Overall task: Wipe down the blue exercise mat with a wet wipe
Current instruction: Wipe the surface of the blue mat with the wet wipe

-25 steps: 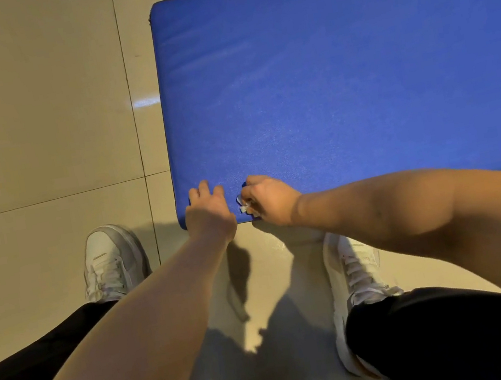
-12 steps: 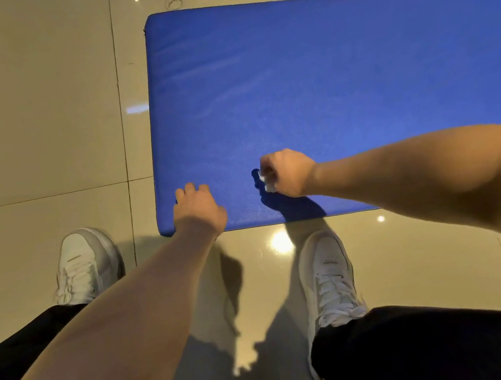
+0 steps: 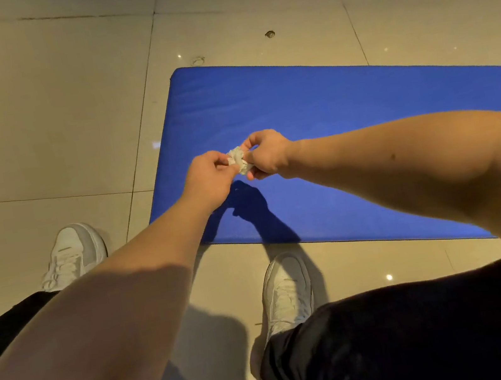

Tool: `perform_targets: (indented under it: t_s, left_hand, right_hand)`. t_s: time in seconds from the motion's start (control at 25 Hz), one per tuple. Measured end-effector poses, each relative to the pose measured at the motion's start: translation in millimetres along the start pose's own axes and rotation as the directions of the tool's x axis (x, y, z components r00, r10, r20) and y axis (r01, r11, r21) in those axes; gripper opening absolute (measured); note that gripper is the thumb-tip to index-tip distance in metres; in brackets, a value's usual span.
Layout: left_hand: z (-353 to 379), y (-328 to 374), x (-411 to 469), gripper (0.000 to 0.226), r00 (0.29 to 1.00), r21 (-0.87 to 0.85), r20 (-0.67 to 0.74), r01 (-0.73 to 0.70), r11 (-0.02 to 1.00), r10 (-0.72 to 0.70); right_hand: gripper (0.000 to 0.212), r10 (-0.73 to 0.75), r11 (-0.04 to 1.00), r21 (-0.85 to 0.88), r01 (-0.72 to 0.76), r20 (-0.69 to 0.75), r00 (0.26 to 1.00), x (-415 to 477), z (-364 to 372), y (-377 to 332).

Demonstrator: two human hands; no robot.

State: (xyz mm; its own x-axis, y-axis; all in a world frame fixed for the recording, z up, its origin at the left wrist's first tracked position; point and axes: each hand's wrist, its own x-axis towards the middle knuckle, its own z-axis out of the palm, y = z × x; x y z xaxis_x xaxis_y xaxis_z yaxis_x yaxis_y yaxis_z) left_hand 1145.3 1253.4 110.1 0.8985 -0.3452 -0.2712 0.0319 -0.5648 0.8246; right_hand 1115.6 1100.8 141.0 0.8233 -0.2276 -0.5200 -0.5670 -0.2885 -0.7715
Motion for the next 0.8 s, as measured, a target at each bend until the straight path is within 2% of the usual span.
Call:
perform_targets:
  t_s: [0.04, 0.16, 0.24, 0.36, 0.48, 0.68, 0.8]
  left_hand:
    - [-1, 10, -7, 0.01, 1.0, 0.016, -0.027, -0.006, 1.0, 0.007]
    - [0, 40, -27, 0.011, 0.998, 0.077, -0.066, 0.001, 0.997, 0.004]
    - [5, 58, -35, 0.013, 0.997, 0.082, -0.075, 0.0, 0.997, 0.006]
    - [14, 83, -43, 0.012, 0.997, 0.109, -0.063, -0.037, 0.993, 0.044]
    - [22, 104, -52, 0.008, 0.996, 0.123, -0.027, -0.08, 0.989, 0.084]
    - [36, 126, -70, 0.016, 0.992, 0.087, 0.011, -0.129, 0.988, 0.128]
    - [46, 135, -74, 0.008, 0.985, 0.063, 0.04, -0.168, 0.984, 0.166]
  right_hand:
    - [0.016, -0.013, 1.0, -0.008, 0.013, 0.004, 1.0, -11, -7, -5]
    - [0.047, -0.029, 0.999, 0.028, 0.027, 0.064, 0.998, -41, -28, -19]
    - [0.056, -0.073, 0.997, -0.013, 0.075, 0.112, 0.991, -58, -40, -21]
    - [0.055, -0.12, 0.992, -0.036, 0.125, 0.11, 0.987, -79, -58, -23]
    - [0.046, -0.145, 0.988, -0.052, 0.147, 0.033, 0.989, -94, -73, -21]
    - [0.032, -0.186, 0.97, -0.165, 0.18, -0.025, 0.982, -121, -91, -15]
    - [0.033, -0.171, 0.969, -0.193, 0.155, -0.065, 0.983, -137, -102, -10]
